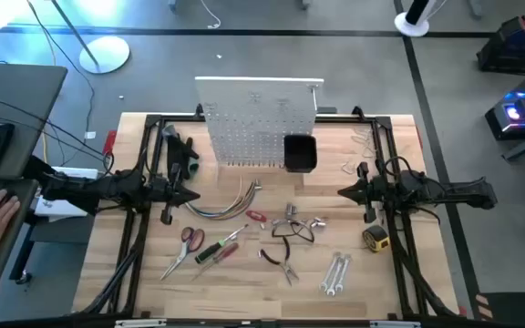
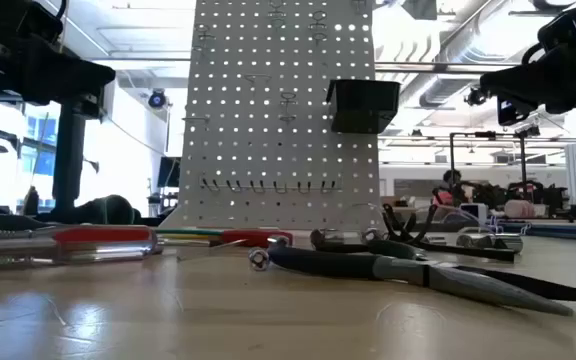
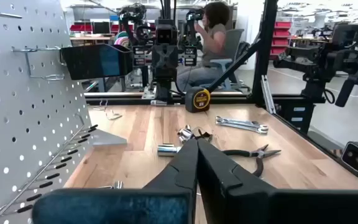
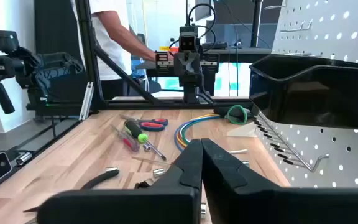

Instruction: Hang tools onto peg board

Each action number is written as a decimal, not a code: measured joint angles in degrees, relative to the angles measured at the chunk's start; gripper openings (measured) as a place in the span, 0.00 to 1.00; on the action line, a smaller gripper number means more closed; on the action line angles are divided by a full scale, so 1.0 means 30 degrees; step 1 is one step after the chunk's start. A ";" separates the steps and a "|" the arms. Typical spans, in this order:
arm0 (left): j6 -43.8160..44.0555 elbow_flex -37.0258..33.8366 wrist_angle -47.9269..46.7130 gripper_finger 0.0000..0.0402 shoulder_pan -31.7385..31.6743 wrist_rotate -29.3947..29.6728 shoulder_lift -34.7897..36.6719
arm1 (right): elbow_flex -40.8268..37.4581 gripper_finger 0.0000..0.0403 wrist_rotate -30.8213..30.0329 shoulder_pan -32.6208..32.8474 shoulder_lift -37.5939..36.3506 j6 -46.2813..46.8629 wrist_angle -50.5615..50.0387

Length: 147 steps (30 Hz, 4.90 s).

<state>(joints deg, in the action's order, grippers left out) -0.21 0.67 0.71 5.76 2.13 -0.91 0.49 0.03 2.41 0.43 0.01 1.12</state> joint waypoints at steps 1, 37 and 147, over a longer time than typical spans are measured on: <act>-0.0002 -0.0001 0.0000 0.00 0.0000 -0.0007 0.0000 | -0.0006 0.00 0.0000 0.0000 -0.0006 0.0001 -0.0006; -0.0007 -0.0001 0.0000 0.00 0.0000 0.0000 0.0000 | 0.0000 0.00 0.0000 -0.0004 0.0000 0.0000 0.0000; 0.8782 0.6416 0.7443 0.00 -0.0022 0.4100 -0.6225 | 2.1225 0.00 -1.2233 -0.0929 1.9606 0.5076 0.1892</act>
<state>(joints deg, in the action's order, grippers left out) 26.14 19.92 23.04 5.69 14.43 -19.58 64.16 -36.67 -0.37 59.24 15.24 6.80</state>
